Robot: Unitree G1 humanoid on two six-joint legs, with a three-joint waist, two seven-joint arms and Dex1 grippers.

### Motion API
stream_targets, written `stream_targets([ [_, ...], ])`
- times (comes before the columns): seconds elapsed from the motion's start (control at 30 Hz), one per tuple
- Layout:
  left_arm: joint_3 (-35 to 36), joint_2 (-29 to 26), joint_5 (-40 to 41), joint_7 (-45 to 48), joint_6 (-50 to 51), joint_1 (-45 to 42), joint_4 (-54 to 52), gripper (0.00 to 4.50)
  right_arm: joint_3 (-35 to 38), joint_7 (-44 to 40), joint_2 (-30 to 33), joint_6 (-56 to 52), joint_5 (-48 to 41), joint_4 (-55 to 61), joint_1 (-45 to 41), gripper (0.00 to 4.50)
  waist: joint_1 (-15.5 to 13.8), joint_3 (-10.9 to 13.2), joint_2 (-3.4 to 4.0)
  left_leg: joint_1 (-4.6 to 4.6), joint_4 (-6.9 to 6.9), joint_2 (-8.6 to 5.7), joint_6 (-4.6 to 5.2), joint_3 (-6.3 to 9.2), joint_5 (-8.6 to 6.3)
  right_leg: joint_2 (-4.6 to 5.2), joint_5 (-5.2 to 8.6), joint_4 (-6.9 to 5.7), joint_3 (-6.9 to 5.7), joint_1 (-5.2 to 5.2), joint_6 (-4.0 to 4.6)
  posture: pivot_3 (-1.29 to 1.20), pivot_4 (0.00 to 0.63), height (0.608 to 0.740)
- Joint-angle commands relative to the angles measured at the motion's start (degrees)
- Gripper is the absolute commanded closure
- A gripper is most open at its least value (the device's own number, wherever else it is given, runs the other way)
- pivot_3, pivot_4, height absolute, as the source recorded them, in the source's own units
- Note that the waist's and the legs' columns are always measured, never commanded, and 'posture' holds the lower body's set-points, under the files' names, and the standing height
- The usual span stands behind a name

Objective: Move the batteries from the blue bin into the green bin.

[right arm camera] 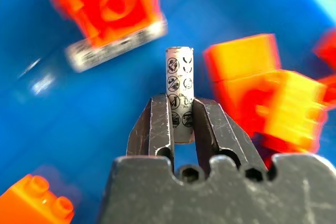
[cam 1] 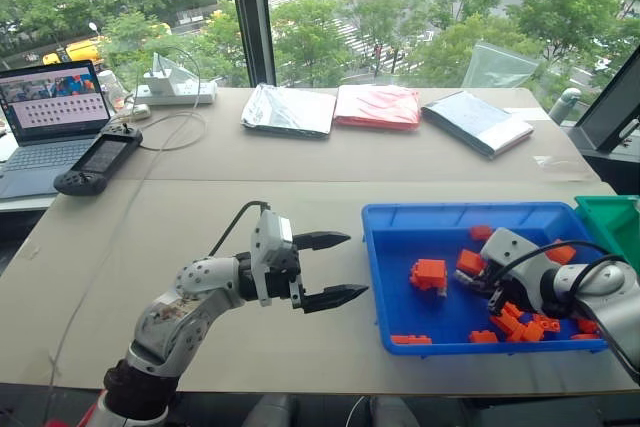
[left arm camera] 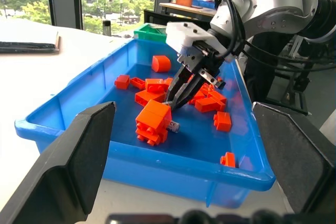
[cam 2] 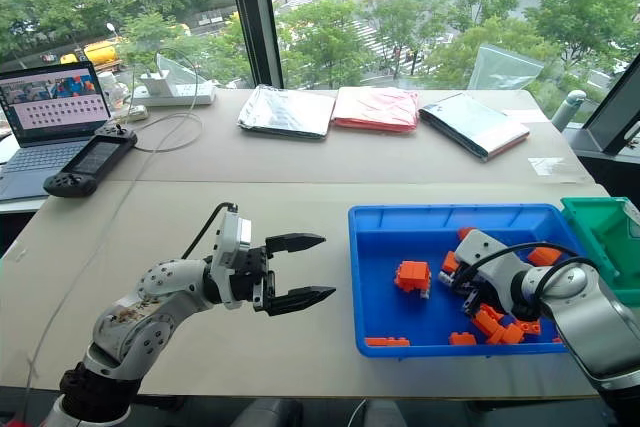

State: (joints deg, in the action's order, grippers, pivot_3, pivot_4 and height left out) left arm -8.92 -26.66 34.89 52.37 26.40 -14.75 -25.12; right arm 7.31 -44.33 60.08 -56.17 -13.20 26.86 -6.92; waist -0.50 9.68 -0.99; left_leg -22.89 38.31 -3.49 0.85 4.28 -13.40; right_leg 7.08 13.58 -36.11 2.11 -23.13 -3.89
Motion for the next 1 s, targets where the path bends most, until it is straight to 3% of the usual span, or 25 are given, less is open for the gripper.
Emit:
stream_targets([
  [0.03,0.66,-0.26,0.74,0.2,-0.46,-0.19,-2.24,0.0,8.32,2.55,-0.53,-4.75,-1.94,3.82,-3.46,4.26,0.02,0.0,0.0,0.0,0.0,0.0,0.0,0.0,0.0,0.0,0.0,0.01,0.0,0.01,0.0,0.0,0.15,0.74],
  [0.17,0.69,-0.16,0.64,-0.19,-0.39,-0.32,-2.24,0.0,13.66,10.02,-1.98,-7.38,1.53,0.31,-7.53,4.26,-0.01,0.0,-0.01,-0.01,0.0,-0.02,0.0,-0.02,0.0,0.01,0.0,0.0,0.03,0.0,0.0,0.0,0.15,0.74],
  [0.3,0.68,-0.11,0.85,-0.25,-0.27,-0.11,-2.35,0.0,21.91,22.55,-7.69,-11.51,6.15,-8.0,-14.53,4.26,-0.16,0.0,-0.03,-0.03,0.01,-0.04,-0.01,-0.02,0.01,0.01,-0.02,0.02,0.01,0.01,-0.01,0.0,0.15,0.74],
  [0.53,0.44,-0.04,0.98,0.04,-0.15,-0.38,-2.26,0.0,23.95,33.78,-9.38,-7.03,13.15,-14.63,-15.5,4.26,0.05,-0.03,0.02,-0.04,-0.05,-0.05,-0.01,-0.1,0.01,0.02,-0.02,0.0,0.09,-0.07,0.0,0.0,0.15,0.74],
  [0.6,0.45,-0.04,0.97,0.03,-0.13,-0.39,-2.26,0.0,24.22,34.93,-9.81,-6.48,13.58,-15.01,-15.81,3.25,0.39,-0.04,0.04,-0.01,-0.05,-0.04,-0.01,-0.14,0.01,0.02,-0.02,-0.03,0.13,-0.06,0.0,0.0,0.15,0.74],
  [0.9,0.42,-0.05,0.85,0.04,-0.22,-0.36,-2.24,0.0,23.02,35.29,-11.34,-2.78,11.09,-13.52,-19.68,0.24,1.25,-0.04,0.05,0.03,-0.05,-0.01,-0.01,-0.17,0.01,0.0,-0.02,-0.06,0.16,-0.04,0.0,0.0,0.15,0.74],
  [0.93,0.4,-0.03,0.84,0.03,-0.23,-0.33,-2.26,0.0,21.66,32.66,-11.74,-2.51,9.06,-12.3,-19.83,0.03,1.27,-0.04,0.05,0.03,-0.05,-0.01,-0.01,-0.17,0.01,0.0,-0.02,-0.06,0.16,-0.04,0.0,0.0,0.15,0.74],
  [1.0,0.33,0.05,0.78,-0.03,-0.27,-0.34,-2.24,0.0,18.7,26.15,-12.51,-2.03,4.16,-8.67,-19.15,0.03,1.38,-0.04,0.05,0.04,-0.05,0.01,0.0,-0.18,0.01,-0.02,-0.02,-0.06,0.16,-0.03,0.0,0.0,0.15,0.74],
])
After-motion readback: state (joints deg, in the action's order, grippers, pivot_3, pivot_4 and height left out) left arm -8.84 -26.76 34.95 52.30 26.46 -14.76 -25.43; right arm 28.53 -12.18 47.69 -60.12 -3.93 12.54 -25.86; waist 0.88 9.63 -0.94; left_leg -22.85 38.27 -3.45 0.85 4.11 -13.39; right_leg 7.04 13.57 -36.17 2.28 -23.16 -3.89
